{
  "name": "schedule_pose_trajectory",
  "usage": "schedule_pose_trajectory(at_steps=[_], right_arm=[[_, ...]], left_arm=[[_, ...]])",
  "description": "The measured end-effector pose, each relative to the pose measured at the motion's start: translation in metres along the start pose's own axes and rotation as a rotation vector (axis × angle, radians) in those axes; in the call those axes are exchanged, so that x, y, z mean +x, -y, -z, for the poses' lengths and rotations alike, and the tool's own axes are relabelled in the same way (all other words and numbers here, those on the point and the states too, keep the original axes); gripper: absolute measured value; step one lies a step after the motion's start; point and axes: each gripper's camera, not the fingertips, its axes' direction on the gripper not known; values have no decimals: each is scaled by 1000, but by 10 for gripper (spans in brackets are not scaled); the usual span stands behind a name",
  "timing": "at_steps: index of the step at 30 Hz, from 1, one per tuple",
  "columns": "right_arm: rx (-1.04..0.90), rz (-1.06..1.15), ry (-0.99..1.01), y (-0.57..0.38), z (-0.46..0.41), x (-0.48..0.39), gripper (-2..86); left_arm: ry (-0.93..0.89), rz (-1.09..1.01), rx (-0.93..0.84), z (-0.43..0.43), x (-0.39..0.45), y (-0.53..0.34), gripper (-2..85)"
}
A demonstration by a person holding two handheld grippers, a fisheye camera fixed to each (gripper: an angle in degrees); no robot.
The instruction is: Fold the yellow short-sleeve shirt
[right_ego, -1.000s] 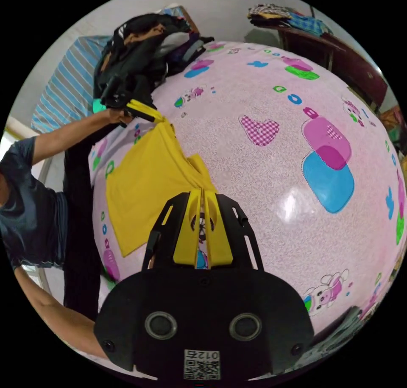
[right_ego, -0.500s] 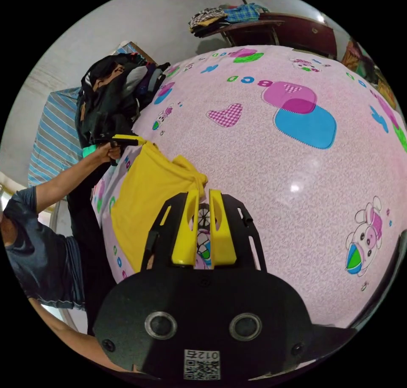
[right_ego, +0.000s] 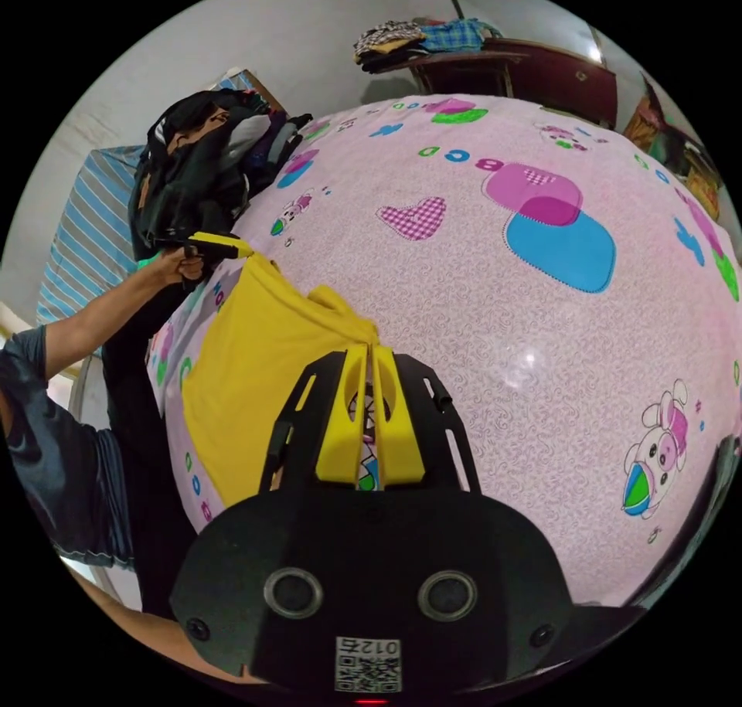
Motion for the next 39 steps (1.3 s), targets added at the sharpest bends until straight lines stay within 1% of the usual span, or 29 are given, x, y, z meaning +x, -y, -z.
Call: schedule_pose_trajectory(at_steps=[1, 2, 3, 4, 6, 8, 11, 13, 16, 19, 22, 25, 30, 34, 36, 39], right_arm=[[-42, 3, -29, 2, -7, -1, -5], [-92, 5, -88, 4, -16, -3, -2], [-102, 3, -104, 4, -20, -4, 0], [-98, -15, -118, 4, -24, -6, 12], [-59, -72, -135, 1, -22, -7, 39], [32, -167, -146, -11, -10, -8, 63], [136, -241, -102, -37, 7, -18, 59], [142, -276, -39, -57, 9, -30, 58], [101, -317, 32, -95, 1, -60, 60], [28, -345, 30, -128, -10, -93, 69], [-59, -374, 42, -150, -20, -114, 85], [-83, -438, 71, -168, -26, -121, 86], [-138, -467, 62, -178, -36, -131, 84], [-168, -414, 71, -178, -46, -143, 46], [-188, -380, 40, -177, -48, -148, 12], [-214, -358, -27, -180, -45, -153, -2]], left_arm=[[10, 7, 0, -1, 0, 0, 0], [56, 51, 17, -1, -3, -1, 0], [74, 99, 45, 1, -7, -3, 1], [48, 139, 69, 3, -12, -6, 3], [7, 178, 74, 8, -16, -11, 5], [9, 165, 66, 15, -12, -18, 6], [19, 127, 18, 24, 5, -38, 6], [25, 104, -25, 25, 21, -55, 6], [38, 64, -102, 20, 56, -97, 7], [37, 57, -147, 14, 76, -124, 12], [-39, 84, -212, 2, 91, -153, 23], [-51, 89, -224, -6, 99, -163, 25], [18, 65, -285, -26, 113, -168, 18], [-5, 80, -282, -38, 112, -171, 6], [-8, 94, -272, -36, 111, -173, 3], [41, 95, -304, -35, 108, -178, 4]])
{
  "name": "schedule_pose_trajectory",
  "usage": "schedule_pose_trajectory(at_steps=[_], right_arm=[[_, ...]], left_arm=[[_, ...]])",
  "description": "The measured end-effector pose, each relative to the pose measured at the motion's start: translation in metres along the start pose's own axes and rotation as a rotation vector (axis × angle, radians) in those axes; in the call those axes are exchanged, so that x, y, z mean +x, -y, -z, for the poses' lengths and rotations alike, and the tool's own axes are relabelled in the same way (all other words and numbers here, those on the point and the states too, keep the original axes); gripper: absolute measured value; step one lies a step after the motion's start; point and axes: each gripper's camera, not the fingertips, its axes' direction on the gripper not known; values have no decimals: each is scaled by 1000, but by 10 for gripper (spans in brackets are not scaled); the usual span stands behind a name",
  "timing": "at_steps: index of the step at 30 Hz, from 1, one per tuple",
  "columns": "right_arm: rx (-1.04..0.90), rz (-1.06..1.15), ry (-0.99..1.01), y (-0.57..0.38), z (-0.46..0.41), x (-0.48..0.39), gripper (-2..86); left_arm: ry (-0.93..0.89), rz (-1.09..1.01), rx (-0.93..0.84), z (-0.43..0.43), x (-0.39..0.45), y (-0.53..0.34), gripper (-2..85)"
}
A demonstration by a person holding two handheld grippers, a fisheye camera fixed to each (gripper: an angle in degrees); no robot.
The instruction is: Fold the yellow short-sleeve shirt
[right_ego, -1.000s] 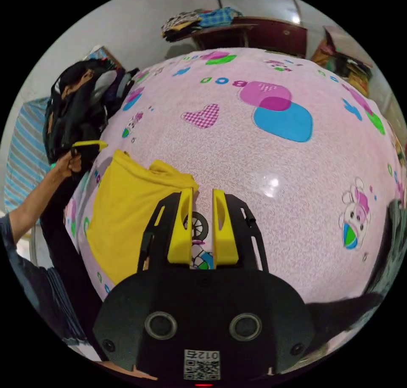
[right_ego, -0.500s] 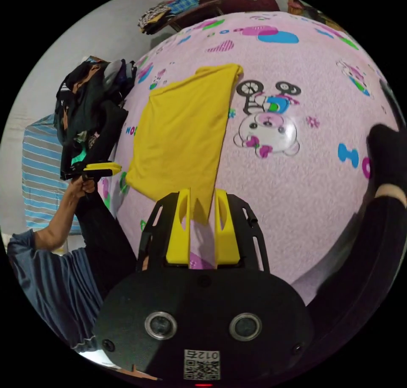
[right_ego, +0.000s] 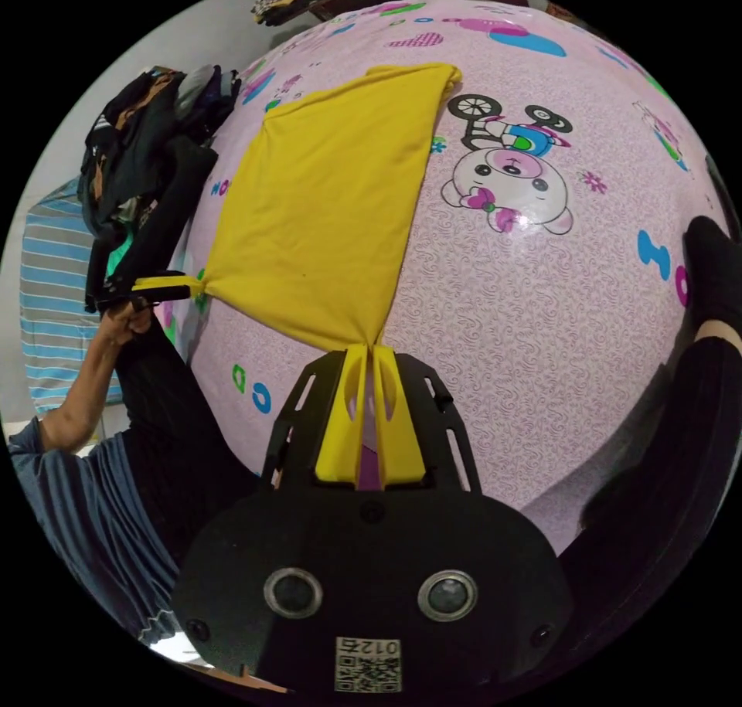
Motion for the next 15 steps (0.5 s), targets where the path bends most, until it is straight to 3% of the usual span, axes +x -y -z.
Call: schedule_pose_trajectory(at_steps=[4, 7, 12, 15], right_arm=[[-25, -20, 38, -7, 0, -2, 10], [-4, -73, 67, -19, 12, 2, 64], [39, -177, 299, -38, 17, 20, 96], [50, -226, 380, -45, 15, 26, 102]], left_arm=[[-15, 4, -74, -14, -3, 2, 15], [-68, 118, -38, -9, -20, -2, 42], [-276, 207, -2, -14, -41, -2, 75], [-299, 222, -45, -28, -41, 2, 92]])
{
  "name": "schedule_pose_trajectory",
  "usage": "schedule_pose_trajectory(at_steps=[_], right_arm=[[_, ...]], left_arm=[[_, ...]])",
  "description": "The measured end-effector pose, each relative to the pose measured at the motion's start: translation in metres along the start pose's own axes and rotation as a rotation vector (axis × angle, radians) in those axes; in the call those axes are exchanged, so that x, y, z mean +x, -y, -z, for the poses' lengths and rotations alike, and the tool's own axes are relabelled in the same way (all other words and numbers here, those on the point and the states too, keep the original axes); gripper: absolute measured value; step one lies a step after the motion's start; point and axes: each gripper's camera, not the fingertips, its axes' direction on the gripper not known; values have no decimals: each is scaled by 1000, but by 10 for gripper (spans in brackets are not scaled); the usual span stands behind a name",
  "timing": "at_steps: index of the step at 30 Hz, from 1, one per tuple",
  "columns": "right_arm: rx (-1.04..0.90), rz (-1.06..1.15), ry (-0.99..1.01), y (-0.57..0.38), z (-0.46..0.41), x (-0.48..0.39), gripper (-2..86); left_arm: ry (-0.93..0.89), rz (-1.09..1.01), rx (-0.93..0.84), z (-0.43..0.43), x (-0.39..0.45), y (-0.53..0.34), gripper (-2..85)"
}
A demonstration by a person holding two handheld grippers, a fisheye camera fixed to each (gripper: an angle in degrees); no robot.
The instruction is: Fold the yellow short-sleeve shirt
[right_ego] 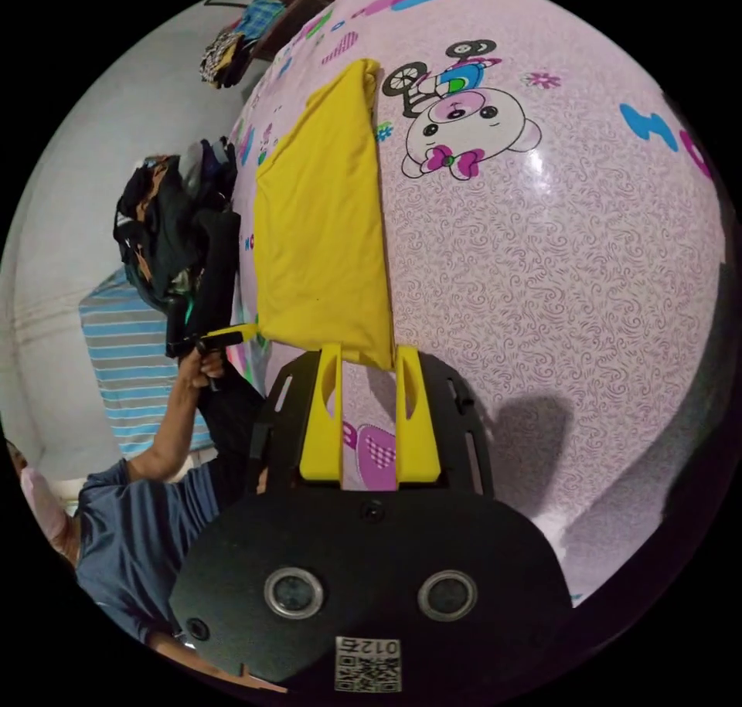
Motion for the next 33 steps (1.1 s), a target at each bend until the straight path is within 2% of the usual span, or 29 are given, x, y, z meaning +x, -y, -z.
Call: schedule_pose_trajectory(at_steps=[5, 8, 12, 17, 24, 29, 33], right_arm=[[-10, 68, -38, -18, 5, -18, 110], [0, 89, -97, -32, 9, -27, 96], [19, 93, -131, -51, 17, -35, 80], [14, 118, -194, -81, 26, -45, 6], [-24, 151, -74, -120, 57, -54, -9], [77, 221, 81, -162, 118, -76, -9], [153, 277, 122, -189, 166, -97, -9]], left_arm=[[-20, -23, 1, -10, 5, 2, 98], [53, -54, 27, -15, 15, 1, 91], [60, -80, 10, -29, 21, 2, 69], [-22, -72, 5, -39, 6, 0, 42], [-160, -111, 56, -34, -13, -7, 21], [-248, -181, 169, -2, -8, -14, 18], [-274, -263, 267, 30, 17, -13, 16]])
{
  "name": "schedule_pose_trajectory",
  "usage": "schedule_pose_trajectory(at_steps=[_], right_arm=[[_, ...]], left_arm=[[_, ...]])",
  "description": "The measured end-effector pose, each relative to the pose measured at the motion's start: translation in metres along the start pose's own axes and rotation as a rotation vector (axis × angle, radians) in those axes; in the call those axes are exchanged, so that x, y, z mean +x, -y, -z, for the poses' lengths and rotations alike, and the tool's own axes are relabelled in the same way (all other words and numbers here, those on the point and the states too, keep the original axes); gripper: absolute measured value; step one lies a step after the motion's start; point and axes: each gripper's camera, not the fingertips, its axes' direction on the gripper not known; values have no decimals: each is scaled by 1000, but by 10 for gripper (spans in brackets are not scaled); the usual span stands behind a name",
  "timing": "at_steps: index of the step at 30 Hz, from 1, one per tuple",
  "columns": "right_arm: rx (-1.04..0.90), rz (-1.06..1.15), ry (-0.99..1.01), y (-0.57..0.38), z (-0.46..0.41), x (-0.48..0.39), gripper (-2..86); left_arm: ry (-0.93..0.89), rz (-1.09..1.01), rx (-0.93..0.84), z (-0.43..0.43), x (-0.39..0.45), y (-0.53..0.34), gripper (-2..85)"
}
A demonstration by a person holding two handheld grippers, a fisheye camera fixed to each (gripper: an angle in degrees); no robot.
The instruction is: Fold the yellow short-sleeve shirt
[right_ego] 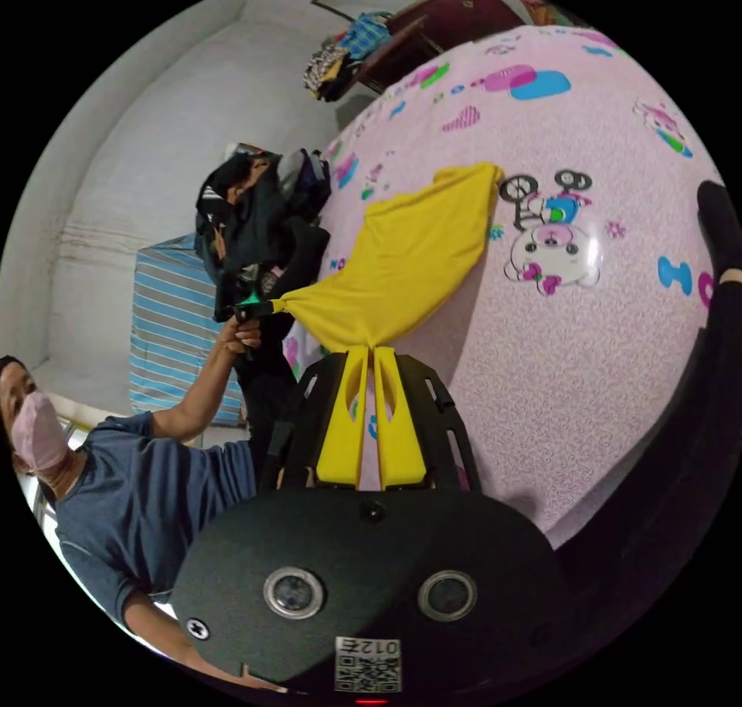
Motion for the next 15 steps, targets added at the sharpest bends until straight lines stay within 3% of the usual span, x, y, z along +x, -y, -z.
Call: schedule_pose_trajectory(at_steps=[9, 15], right_arm=[[260, 153, 26, -58, 154, -87, -9], [471, 225, -9, -131, 283, -136, -9]], left_arm=[[-43, -266, 145, 23, 103, 53, 15], [-151, -462, 166, -5, 195, 99, 14]])
